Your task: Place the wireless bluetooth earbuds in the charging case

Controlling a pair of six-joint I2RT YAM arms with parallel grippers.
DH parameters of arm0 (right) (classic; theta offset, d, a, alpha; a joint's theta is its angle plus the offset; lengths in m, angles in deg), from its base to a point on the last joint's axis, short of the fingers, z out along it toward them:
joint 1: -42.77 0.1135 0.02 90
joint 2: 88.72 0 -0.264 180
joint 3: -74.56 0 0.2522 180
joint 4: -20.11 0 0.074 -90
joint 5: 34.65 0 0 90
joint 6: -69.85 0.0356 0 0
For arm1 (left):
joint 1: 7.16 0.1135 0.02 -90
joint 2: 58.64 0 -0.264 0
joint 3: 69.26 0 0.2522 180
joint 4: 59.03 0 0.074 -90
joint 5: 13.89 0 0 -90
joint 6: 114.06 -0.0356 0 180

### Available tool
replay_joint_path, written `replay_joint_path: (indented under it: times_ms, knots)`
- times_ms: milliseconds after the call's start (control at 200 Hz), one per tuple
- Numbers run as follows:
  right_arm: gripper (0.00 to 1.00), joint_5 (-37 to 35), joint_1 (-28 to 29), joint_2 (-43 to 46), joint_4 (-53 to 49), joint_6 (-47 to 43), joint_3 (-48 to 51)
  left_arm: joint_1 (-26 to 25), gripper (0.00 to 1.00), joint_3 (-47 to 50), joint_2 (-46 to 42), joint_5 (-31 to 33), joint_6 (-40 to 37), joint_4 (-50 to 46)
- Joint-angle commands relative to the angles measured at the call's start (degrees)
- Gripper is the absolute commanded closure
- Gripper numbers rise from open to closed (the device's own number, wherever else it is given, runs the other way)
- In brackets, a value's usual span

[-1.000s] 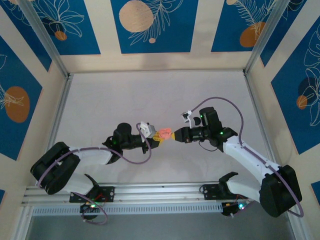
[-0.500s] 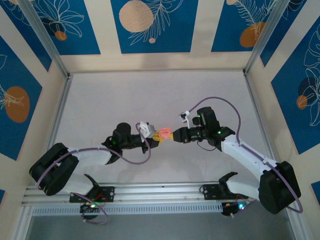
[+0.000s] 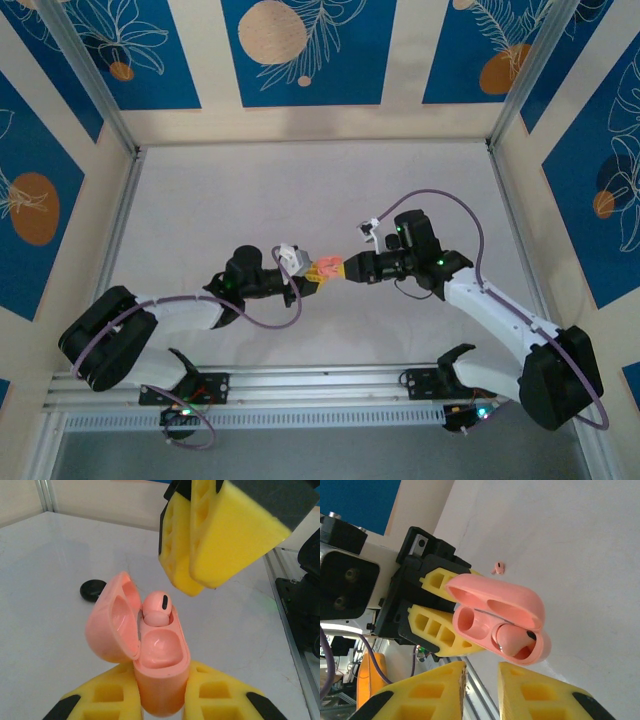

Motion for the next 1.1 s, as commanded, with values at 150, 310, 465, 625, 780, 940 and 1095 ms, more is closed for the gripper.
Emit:
replay_joint_path:
  times_ms: [150,310,465,625,780,940,1095]
  knots:
    - [0.74,-1.7,-1.7,3.9,-5.2,-0.9,-2.5,-0.3,0.87,-0.2,-2.3,-0.5,-1.1,0.1]
    - [0.74,-1.6,-1.8,2.3,-5.4,-0.5,-3.8,-0.3,0.87,-0.2,-2.5,-0.4,-1.3,-0.2]
    - [0.75,-1.0,-1.1,0.3,-4.5,-0.4,-4.8,-0.3,0.87,-0.2,-2.5,-0.4,-1.3,-0.2]
    - [0.74,-0.8,-0.4,-1.1,-3.7,-0.5,-5.4,-0.3,0.87,-0.2,-2.5,-0.3,-1.3,-0.3]
    - [0.72,-0.8,-0.3,-2.1,-3.1,-0.7,-5.7,-0.3,0.87,-0.2,-2.5,-0.2,-1.3,-0.5]
    - [0.72,-0.6,-0.1,-3.3,-3.1,-1.0,-6.2,-0.3,0.87,-0.3,-2.6,0.0,-1.4,-0.8]
    - [0.76,-0.7,0.2,-4.2,-3.3,-1.4,-6.6,-0.3,0.87,-0.5,-2.8,0.0,-1.6,-1.2]
